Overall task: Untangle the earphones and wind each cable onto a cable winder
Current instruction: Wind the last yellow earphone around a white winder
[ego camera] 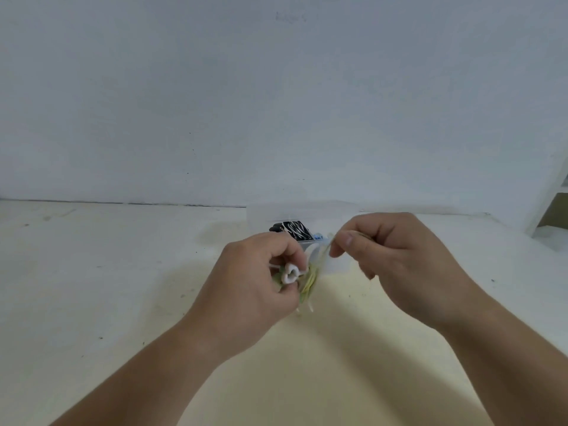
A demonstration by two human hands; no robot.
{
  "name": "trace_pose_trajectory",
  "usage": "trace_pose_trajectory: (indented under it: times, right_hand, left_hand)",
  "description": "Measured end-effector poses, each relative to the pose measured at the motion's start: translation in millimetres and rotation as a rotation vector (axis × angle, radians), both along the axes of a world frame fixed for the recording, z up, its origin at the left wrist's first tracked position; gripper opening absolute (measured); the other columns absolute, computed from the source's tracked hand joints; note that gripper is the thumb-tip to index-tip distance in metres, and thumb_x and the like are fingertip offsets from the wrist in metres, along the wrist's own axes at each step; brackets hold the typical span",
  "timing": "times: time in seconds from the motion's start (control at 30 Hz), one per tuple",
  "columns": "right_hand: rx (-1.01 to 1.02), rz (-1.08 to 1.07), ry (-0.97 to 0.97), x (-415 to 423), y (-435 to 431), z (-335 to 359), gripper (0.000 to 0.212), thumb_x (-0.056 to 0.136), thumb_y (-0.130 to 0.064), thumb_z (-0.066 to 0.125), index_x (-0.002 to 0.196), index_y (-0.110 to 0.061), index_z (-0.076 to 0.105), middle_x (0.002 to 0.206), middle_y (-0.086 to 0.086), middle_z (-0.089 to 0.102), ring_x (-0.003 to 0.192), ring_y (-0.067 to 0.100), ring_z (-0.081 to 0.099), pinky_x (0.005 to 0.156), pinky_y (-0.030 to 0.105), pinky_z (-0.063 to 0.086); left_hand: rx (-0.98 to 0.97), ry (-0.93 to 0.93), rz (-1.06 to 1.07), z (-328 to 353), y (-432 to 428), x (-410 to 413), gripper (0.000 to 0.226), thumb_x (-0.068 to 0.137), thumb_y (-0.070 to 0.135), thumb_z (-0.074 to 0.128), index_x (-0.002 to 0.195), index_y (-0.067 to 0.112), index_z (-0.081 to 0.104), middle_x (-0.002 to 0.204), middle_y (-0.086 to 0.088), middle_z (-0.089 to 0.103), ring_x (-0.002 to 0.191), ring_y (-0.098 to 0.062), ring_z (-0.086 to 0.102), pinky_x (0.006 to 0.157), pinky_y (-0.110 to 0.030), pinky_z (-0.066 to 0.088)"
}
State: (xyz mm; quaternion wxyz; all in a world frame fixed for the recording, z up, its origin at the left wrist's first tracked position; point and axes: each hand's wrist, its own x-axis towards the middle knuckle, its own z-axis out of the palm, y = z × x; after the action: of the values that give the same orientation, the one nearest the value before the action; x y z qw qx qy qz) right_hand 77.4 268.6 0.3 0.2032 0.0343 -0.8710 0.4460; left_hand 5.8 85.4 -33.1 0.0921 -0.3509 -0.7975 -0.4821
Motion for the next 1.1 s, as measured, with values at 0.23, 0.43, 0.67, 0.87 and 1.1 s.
trace_pose_trajectory:
  times: [0.23,0.43,0.67,0.87,1.1]
  right_hand:
    - [-0.005,-0.153,0.030,-7,0,-6,0.027,0.096,-0.029,0.060,0.071,-0.027,0.071,0.051,-0.004,0.038,0.050,0.013,0.035,0.047,0.030,0.038]
    - [-0.080,-0.189,-0.112,-10,2,-11,0.030,0.098,-0.029,0.058,0.072,-0.022,0.072,0.055,0.006,0.038,0.049,0.017,0.032,0.038,0.017,0.024]
    - [0.070,0.130,-0.429,-13,-8,-27,0.037,0.104,-0.032,0.045,0.077,-0.024,0.069,0.068,-0.001,0.044,0.060,0.016,0.041,0.059,0.031,0.037]
    - [0.050,0.338,-0.484,-9,-14,-26,0.031,0.104,-0.029,0.047,0.093,-0.020,0.075,0.066,-0.001,0.042,0.059,0.011,0.041,0.062,0.034,0.040]
    - [0.069,0.300,-0.448,-8,-6,-21,0.031,0.103,-0.032,0.050,0.091,-0.023,0.077,0.060,-0.008,0.042,0.062,0.020,0.038,0.062,0.036,0.038]
  left_hand:
    - [0.064,-0.096,-0.123,4,3,6,0.032,0.073,-0.009,0.068,0.076,0.024,0.067,0.079,0.005,0.073,0.076,-0.011,0.072,0.071,-0.023,0.057]
    - [0.203,-0.181,-0.199,7,4,5,0.029,0.072,-0.010,0.069,0.074,0.019,0.068,0.075,0.000,0.072,0.075,-0.017,0.072,0.067,-0.017,0.051]
    - [0.407,-0.225,-0.131,6,6,-1,0.017,0.062,0.007,0.070,0.075,0.019,0.069,0.073,0.003,0.072,0.069,-0.014,0.071,0.068,-0.022,0.055]
    - [0.388,-0.195,-0.053,4,3,-7,0.019,0.065,0.007,0.068,0.076,0.022,0.067,0.073,0.003,0.070,0.066,-0.014,0.069,0.063,-0.018,0.051]
    - [0.326,-0.163,-0.006,5,-1,-9,0.031,0.073,-0.014,0.070,0.073,0.016,0.064,0.067,0.003,0.067,0.057,-0.010,0.062,0.053,-0.012,0.043]
